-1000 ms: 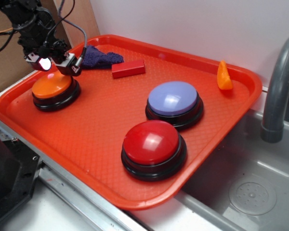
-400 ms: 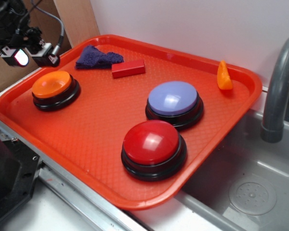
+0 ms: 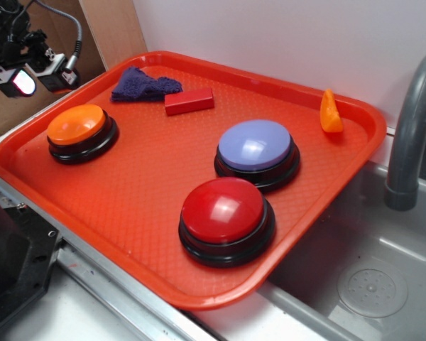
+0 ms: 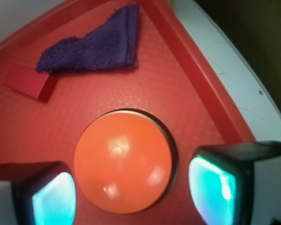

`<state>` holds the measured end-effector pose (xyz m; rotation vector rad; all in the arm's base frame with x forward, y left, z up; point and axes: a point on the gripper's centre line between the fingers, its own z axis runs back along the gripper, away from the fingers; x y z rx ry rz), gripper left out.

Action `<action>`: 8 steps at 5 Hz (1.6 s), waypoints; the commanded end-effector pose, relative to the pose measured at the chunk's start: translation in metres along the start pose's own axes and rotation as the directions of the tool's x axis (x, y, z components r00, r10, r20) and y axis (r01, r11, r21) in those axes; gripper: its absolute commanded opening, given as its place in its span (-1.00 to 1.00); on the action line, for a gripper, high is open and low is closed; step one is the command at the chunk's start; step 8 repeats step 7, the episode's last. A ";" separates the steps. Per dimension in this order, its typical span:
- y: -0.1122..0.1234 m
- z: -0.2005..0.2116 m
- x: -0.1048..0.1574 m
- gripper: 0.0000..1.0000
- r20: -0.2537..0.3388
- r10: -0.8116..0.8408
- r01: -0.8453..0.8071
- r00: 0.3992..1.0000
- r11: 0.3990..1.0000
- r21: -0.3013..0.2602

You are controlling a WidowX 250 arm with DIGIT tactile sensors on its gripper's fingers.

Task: Push the orange button.

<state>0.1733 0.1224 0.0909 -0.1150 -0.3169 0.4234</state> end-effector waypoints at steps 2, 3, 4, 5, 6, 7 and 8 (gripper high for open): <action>0.003 0.036 0.008 1.00 0.078 -0.004 0.003 0.997 1.000 0.016; 0.000 0.040 0.008 1.00 0.084 -0.002 0.001 0.997 1.000 0.011; -0.005 0.047 0.010 1.00 0.093 -0.011 0.010 0.996 1.000 0.012; -0.010 0.050 0.013 1.00 0.097 -0.020 0.019 0.995 1.000 0.015; -0.016 0.053 0.015 1.00 0.111 -0.033 0.033 0.993 0.999 0.007; -0.027 0.051 0.013 1.00 0.109 -0.075 0.076 0.991 0.997 -0.002; -0.027 0.051 0.013 1.00 0.109 -0.075 0.076 0.991 0.997 -0.002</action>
